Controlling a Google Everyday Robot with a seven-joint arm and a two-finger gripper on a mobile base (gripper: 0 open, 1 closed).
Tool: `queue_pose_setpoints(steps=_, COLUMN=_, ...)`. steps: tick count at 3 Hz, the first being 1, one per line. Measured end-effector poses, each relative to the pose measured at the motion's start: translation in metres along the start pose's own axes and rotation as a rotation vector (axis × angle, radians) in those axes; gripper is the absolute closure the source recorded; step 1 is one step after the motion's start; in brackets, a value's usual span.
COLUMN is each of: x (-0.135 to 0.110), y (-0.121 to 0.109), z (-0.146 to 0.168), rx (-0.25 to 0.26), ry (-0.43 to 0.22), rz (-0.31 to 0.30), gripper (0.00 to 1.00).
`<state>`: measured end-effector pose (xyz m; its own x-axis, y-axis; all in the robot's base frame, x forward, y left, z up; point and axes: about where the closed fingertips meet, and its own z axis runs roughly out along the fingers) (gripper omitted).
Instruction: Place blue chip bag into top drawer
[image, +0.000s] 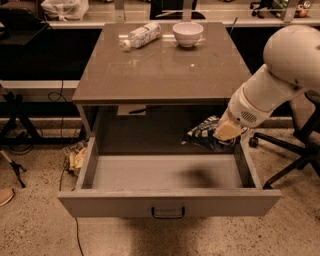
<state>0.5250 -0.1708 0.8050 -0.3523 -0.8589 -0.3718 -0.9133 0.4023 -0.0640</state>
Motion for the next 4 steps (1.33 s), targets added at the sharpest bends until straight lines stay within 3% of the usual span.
queue_pose_setpoints(steps=1, x=-0.013, y=-0.002, z=0.060, rx=-0.069, ry=0.013, rz=-0.053, gripper=1.00)
queue_pose_setpoints(steps=2, x=-0.031, y=0.008, z=0.102, rx=-0.130, ry=-0.033, rz=-0.086, gripper=0.84)
queue_pose_setpoints(steps=3, x=-0.047, y=0.019, z=0.122, rx=-0.176, ry=-0.107, rz=-0.086, gripper=0.60)
queue_pose_setpoints(steps=4, x=-0.055, y=0.024, z=0.129, rx=-0.197, ry=-0.183, rz=-0.056, gripper=0.29)
